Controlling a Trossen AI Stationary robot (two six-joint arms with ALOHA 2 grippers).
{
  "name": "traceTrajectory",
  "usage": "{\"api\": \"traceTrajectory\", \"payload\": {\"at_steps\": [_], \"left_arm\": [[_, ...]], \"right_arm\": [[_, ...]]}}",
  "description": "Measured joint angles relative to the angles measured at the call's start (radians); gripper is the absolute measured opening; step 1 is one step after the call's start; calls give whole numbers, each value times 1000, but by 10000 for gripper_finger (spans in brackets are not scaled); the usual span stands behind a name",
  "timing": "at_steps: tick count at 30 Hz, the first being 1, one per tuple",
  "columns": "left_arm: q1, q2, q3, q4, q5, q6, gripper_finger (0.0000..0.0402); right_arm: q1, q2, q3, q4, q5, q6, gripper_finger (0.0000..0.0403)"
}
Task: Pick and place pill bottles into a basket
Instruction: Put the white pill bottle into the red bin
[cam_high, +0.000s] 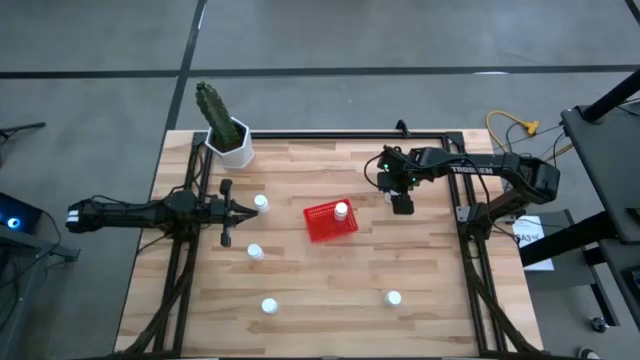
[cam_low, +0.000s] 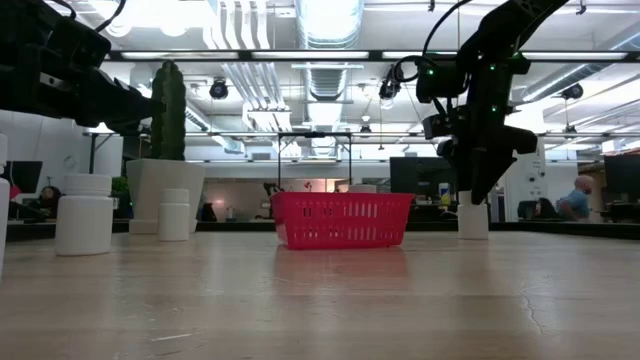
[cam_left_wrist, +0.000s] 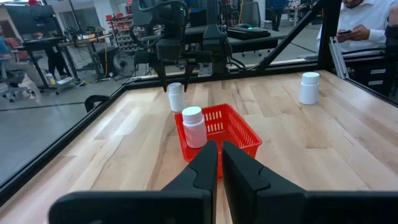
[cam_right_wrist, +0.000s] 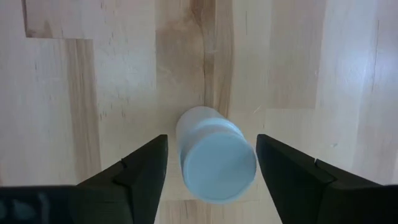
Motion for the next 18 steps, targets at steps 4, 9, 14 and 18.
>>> {"api": "traceTrajectory", "payload": {"at_steps": [4, 9, 14, 18], "left_arm": [[0, 0, 0, 0, 0, 0, 5], [0, 0, 0, 0, 0, 0, 5], [0, 0, 0, 0, 0, 0, 5], [0, 0, 0, 0, 0, 0, 5]], "right_arm": [[0, 0, 0, -1, 3, 0, 205], [0, 0, 1, -2, 3, 3, 157], [0, -1, 1, -6, 3, 6, 147], [0, -6, 10, -26, 2, 13, 147]]}}
